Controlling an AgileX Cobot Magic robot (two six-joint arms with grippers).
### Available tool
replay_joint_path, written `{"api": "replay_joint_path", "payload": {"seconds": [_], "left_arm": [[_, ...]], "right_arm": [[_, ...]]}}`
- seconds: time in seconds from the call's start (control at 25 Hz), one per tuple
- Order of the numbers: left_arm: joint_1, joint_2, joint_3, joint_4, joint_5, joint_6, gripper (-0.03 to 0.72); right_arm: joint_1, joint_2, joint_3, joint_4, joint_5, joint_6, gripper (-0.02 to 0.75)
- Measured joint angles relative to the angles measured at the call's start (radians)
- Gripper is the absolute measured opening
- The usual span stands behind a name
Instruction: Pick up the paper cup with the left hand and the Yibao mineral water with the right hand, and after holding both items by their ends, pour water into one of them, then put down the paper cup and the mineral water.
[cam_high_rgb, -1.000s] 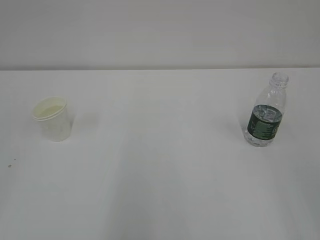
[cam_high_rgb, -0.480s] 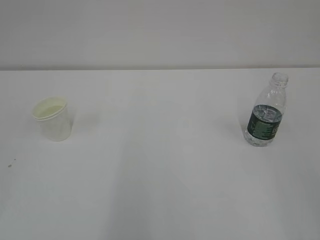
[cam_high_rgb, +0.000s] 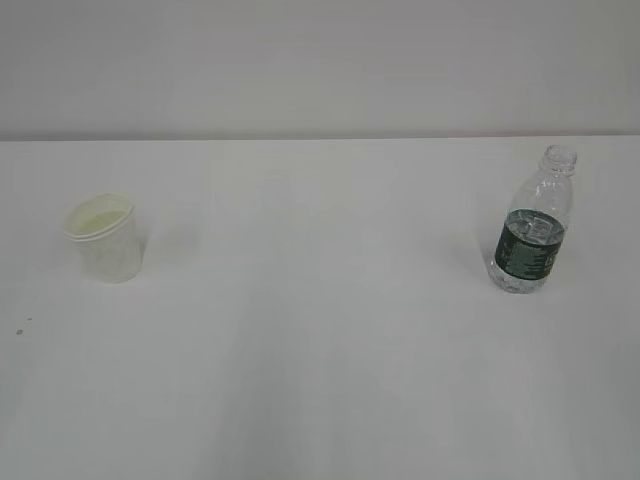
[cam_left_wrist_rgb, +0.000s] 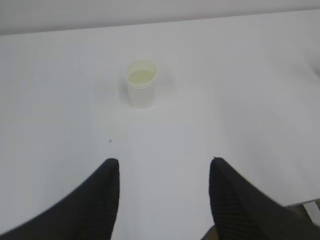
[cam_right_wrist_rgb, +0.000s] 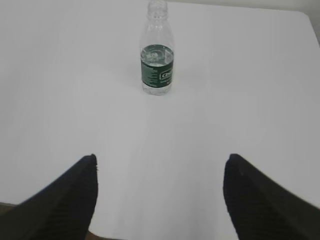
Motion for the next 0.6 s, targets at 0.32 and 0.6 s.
{"api": "replay_joint_path", "payload": {"seconds": [0.32,0.6], "left_arm": [[0.0,0.0,0.024,0.007,0.045,-0.002,0.404],[0.0,0.0,0.113,0.01,0.043,-0.003,0.404]], "right_arm": [[0.0,0.0,0.004,-0.042,0.027,0.052,0.589],[0.0,0.0,0.034,-0.047,0.028,0.076,0.589]]}}
